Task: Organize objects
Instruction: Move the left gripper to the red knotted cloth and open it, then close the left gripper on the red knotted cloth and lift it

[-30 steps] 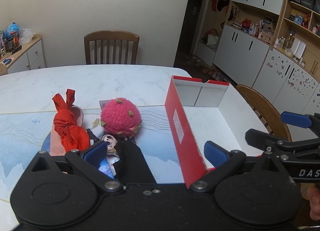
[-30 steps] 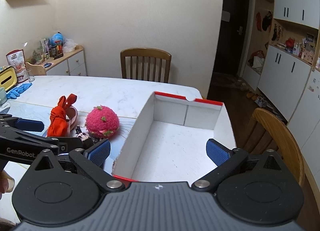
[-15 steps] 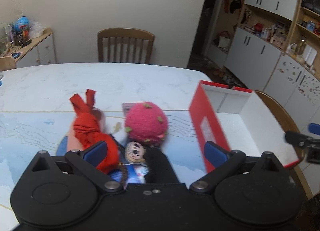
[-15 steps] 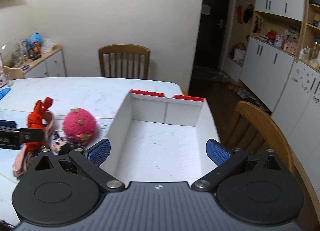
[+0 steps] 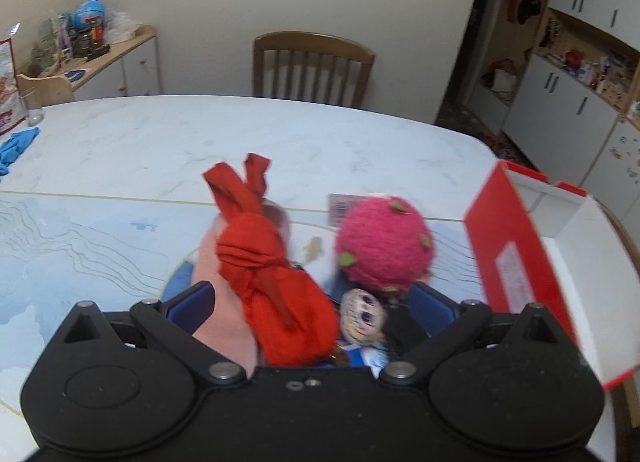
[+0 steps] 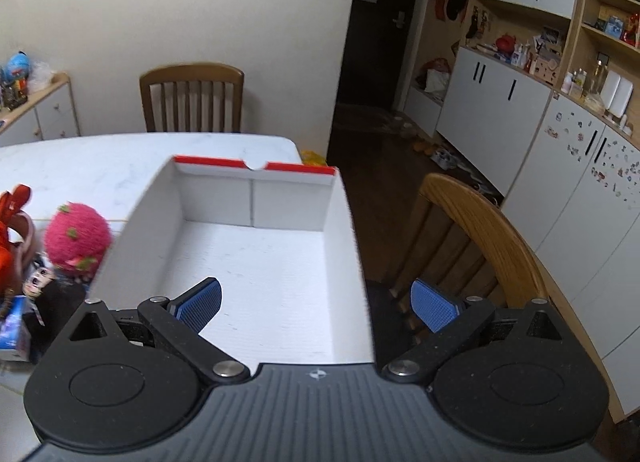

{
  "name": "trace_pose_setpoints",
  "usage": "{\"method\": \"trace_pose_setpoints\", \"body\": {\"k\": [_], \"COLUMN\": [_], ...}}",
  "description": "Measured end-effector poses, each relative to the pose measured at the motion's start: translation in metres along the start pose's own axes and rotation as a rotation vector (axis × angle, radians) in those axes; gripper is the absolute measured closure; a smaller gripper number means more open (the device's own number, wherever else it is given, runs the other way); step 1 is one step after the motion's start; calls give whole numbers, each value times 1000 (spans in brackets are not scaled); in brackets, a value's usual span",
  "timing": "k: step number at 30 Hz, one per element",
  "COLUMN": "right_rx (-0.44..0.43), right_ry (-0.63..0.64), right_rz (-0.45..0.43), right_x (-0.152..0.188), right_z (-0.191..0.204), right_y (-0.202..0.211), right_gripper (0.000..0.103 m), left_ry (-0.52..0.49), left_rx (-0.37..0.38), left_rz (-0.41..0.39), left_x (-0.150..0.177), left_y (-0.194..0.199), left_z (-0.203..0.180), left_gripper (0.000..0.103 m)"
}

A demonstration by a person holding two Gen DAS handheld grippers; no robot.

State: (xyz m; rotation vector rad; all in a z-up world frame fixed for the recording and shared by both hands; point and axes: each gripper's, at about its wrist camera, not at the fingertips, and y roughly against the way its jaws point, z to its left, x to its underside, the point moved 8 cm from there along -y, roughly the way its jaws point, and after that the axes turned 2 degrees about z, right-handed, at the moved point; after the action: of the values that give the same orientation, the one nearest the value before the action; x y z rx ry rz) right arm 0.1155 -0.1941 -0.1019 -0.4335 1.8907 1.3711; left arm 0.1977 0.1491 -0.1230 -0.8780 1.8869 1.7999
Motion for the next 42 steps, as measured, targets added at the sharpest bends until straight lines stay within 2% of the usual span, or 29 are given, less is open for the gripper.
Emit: {"method": "trace_pose_setpoints", "body": {"k": [3, 8, 14, 18, 20, 23, 25, 28, 30, 34, 37, 42], "right_rx": [10, -41, -73, -89, -96, -117, -126, -141, -149, -152, -151, -154], "right_ry": [1, -10, -24, -15, -13, 0, 13, 20, 19, 21, 35, 27], "right_rz": [23, 75, 173, 195, 202, 210, 217, 233, 239, 235, 225, 224], "right_x": [2, 7, 20, 25, 26, 27, 28, 31, 33, 32, 31, 30], "right_z": [-10, -23, -35, -38, -39, -38, -36, -35, -35, -36, -35, -36], "right_y": [-12, -33, -58, -66, -69, -71, -73, -77, -78, -78, -76, -76], "right_gripper": [1, 4, 23, 41, 45, 57, 68, 70, 81, 91, 93, 93], "left_ry": [28, 57, 54, 54, 57, 60, 73, 85, 89, 97, 98, 109], "left_rx": [-37, -93, -135, -157, -163, -185, -191, -195, -192, -192, -198, -209], "left_rz": [4, 8, 14, 26, 29, 24, 30, 48, 56, 65, 67, 88], "left_x": [-4, -8, -9, -7, -7, -10, -12, -11, -10, -8, -7, -4], "left_y": [-8, -15, -24, -31, -34, -36, -39, -44, -46, -49, -52, -58], "left_z": [11, 23, 23, 22, 22, 26, 29, 32, 33, 32, 32, 34], "left_gripper": [1, 1, 1, 3, 3, 3, 5, 8, 11, 14, 15, 29]}}
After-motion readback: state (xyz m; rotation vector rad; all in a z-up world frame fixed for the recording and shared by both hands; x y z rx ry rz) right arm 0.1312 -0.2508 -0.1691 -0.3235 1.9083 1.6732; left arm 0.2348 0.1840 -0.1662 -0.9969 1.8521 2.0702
